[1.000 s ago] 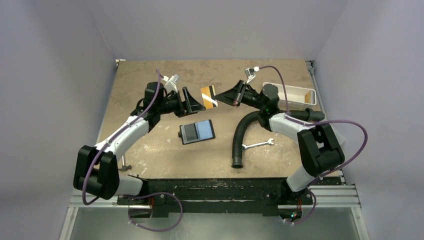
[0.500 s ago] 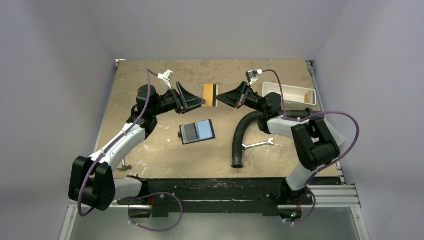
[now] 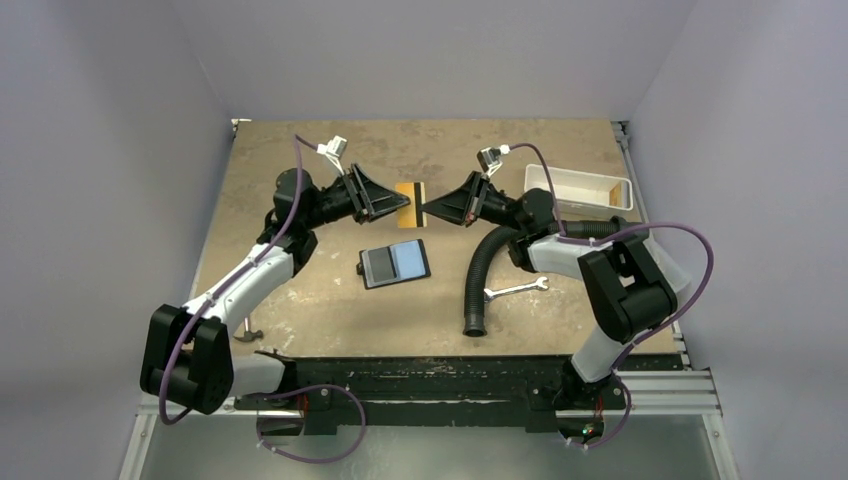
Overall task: Put the credit cards into the card holder
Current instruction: Insert the credit card into the card holder.
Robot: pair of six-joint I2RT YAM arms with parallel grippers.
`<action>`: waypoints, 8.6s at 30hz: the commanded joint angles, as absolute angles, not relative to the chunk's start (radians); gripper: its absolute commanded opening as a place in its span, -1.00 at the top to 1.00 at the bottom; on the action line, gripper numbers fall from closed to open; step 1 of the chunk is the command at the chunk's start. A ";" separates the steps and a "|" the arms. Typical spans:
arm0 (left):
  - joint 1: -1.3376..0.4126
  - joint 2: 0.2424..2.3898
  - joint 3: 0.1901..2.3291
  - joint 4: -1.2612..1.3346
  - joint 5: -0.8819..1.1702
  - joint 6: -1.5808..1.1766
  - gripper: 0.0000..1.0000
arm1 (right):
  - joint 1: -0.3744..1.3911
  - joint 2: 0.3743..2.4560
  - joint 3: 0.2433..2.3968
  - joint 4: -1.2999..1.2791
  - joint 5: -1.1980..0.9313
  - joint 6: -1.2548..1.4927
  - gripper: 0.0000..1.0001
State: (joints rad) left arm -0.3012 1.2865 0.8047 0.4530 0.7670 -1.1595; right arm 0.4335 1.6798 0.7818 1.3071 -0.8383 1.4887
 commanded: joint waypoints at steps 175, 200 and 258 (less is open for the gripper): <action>-0.319 1.540 0.777 -0.191 0.335 -0.612 0.30 | 0.767 1.871 1.002 0.209 -0.553 0.662 0.56; -0.319 1.538 0.758 -0.192 0.322 -0.604 0.45 | 0.762 1.954 1.175 0.024 -0.303 0.605 0.75; -0.318 1.597 0.802 -0.175 0.404 -0.591 0.06 | 0.709 1.969 1.118 0.024 -0.292 0.518 0.91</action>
